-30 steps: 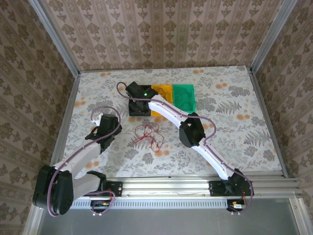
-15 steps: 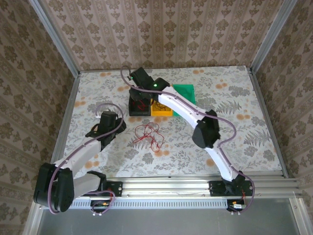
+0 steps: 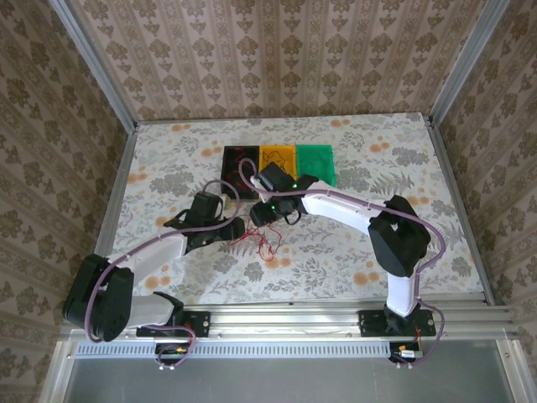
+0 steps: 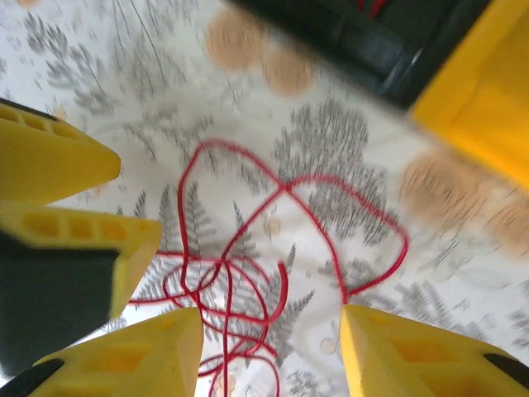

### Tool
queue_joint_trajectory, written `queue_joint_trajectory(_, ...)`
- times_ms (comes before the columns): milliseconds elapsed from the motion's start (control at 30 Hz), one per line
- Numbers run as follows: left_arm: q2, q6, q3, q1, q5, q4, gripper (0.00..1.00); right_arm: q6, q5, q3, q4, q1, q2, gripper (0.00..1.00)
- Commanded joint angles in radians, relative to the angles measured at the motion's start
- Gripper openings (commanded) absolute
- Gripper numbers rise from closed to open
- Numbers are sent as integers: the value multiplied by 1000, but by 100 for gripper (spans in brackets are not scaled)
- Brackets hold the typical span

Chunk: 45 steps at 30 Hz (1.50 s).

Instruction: Untangle the cables

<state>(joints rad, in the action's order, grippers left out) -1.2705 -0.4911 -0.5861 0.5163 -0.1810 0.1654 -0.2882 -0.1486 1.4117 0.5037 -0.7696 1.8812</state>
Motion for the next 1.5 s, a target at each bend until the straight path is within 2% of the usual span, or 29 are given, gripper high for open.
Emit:
queue_joint_trajectory(0, 46, 59, -6, 47, -30, 70, 60, -69, -113, -61, -88, 21, -63, 48)
queue_joint_trajectory(200, 58, 64, 14, 68, 51, 78, 59, -51, -165, -90, -71, 31, -43, 48)
queue_joint_trajectory(433, -58, 71, -28, 70, 60, 130, 45, -54, -208, -102, -97, 38, -29, 50)
queue_joint_trajectory(633, -107, 40, -29, 71, 62, 109, 24, -82, -243, -64, -141, 37, 51, 51)
queue_joint_trajectory(800, -109, 32, -21, 68, 43, 80, 13, -74, -260, -2, -110, 32, 133, 52)
queue_joint_trajectory(900, -103, 33, -20, 66, 37, 75, 2, -50, -278, -15, -83, 33, 140, 52)
queue_joint_trajectory(967, -94, 32, -18, 64, 42, 75, 0, -25, -278, -37, -63, 32, 132, 52)
queue_joint_trajectory(1133, -56, 9, -5, 30, 46, 72, 0, 9, -167, -86, -11, 32, 118, 52)
queue_joint_trajectory(1333, 35, -74, 43, -81, 12, 32, 0, -29, 50, -147, 92, 34, 128, 51)
queue_joint_trajectory(1467, 82, -116, 48, -137, 63, 68, 0, -77, 148, -245, 124, 61, 67, 50)
